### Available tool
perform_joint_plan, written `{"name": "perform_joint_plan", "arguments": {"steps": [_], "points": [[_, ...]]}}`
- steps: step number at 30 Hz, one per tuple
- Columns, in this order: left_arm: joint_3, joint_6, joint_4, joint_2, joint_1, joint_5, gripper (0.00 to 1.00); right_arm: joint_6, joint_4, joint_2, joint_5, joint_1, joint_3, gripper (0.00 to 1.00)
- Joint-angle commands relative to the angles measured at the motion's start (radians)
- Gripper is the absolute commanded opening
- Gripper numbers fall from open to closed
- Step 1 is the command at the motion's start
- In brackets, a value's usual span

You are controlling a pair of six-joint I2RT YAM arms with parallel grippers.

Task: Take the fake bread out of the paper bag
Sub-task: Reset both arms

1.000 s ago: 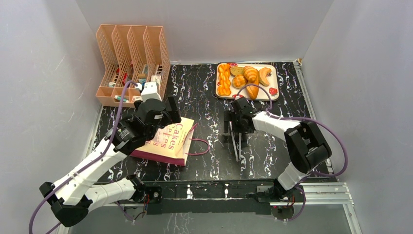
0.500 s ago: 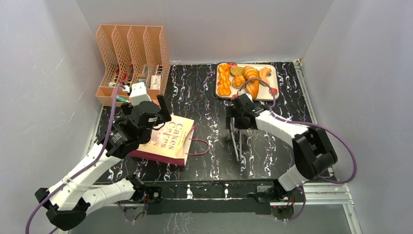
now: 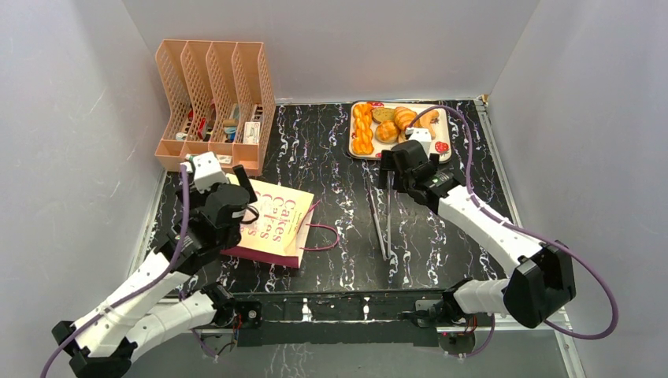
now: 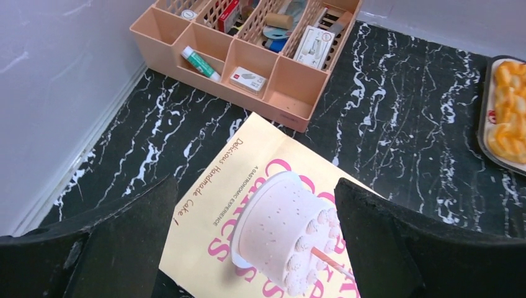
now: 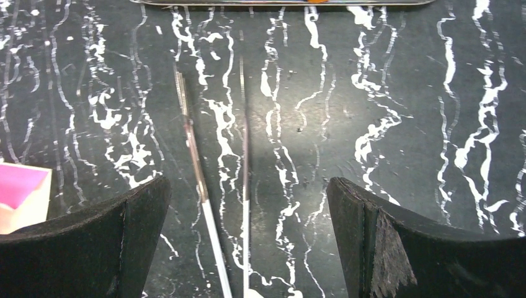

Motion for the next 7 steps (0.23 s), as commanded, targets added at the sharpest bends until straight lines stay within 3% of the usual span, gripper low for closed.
{"name": "perform_joint_plan", "arguments": {"steps": [1, 7], "points": [[-0.03, 0.148, 0.166, 0.056, 0.002, -0.078, 0.98, -0.001, -0.041, -0.044, 0.145, 0.003, 0.051, 0.98], [-0.071, 0.193, 0.265, 0.073, 0.013, -0.085, 0.98, -0.03, -0.037, -0.1, 0.169, 0.003, 0.052, 0.98]]}}
